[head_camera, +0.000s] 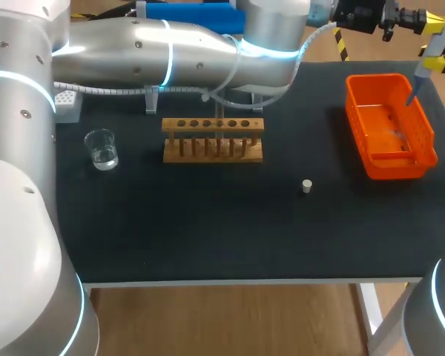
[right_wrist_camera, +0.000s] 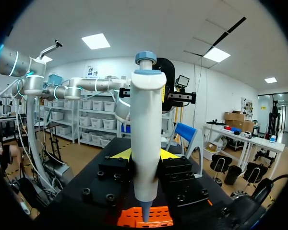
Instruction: Invert the test tube, pick up the pipette, mount the tip to pipette, aspirate from beaker and dispense into the tube, eject the tip, return the pipette, and cap with the stopper.
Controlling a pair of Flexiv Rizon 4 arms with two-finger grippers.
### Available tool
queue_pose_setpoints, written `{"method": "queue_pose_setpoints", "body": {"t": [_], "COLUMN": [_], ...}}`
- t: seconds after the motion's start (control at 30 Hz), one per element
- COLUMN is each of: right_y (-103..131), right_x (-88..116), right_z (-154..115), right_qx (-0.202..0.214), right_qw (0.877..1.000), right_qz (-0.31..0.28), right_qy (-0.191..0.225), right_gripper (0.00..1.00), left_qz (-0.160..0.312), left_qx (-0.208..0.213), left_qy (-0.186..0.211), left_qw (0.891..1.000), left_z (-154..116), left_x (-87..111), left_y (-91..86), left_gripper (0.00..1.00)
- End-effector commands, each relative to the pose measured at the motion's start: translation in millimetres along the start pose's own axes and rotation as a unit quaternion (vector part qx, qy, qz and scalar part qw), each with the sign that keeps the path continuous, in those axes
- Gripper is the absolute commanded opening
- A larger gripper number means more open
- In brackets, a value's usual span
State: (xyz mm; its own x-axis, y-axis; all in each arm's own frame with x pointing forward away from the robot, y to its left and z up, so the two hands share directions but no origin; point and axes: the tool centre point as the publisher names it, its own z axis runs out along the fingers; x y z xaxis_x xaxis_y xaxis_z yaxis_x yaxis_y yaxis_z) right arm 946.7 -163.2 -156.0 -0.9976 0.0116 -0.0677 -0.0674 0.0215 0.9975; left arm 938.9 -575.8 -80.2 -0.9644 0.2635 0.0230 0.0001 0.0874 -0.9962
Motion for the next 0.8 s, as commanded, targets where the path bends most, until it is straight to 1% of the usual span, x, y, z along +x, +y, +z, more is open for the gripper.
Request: {"method": "queue_pose_setpoints", "body": {"t": [0.03, 0.47, 0.57, 0.8], "right_y": [11, 11, 11, 11], "right_x": [-1, -1, -1, -1], "right_z": [1, 1, 1, 1], "right_qx": [0.002, 0.002, 0.002, 0.002], "right_qw": [1.000, 1.000, 1.000, 1.000], "right_qz": [0.000, 0.000, 0.000, 0.000], "right_qy": [0.002, 0.002, 0.002, 0.002], "right_gripper": [0.00, 0.00, 0.00, 0.00], "left_qz": [0.002, 0.036, 0.046, 0.065], "left_qx": [0.001, 0.008, 0.018, 0.015], "left_qy": [-0.001, -0.021, -0.025, -0.031], "left_qw": [1.000, 0.999, 0.998, 0.997], "left_z": [2, -6, -8, -11], "left_x": [-3.2, -1.0, -0.4, 1.4], "left_y": [9.2, -11.9, -17.3, -31.5], "left_gripper": [0.00, 0.00, 0.00, 0.00]}}
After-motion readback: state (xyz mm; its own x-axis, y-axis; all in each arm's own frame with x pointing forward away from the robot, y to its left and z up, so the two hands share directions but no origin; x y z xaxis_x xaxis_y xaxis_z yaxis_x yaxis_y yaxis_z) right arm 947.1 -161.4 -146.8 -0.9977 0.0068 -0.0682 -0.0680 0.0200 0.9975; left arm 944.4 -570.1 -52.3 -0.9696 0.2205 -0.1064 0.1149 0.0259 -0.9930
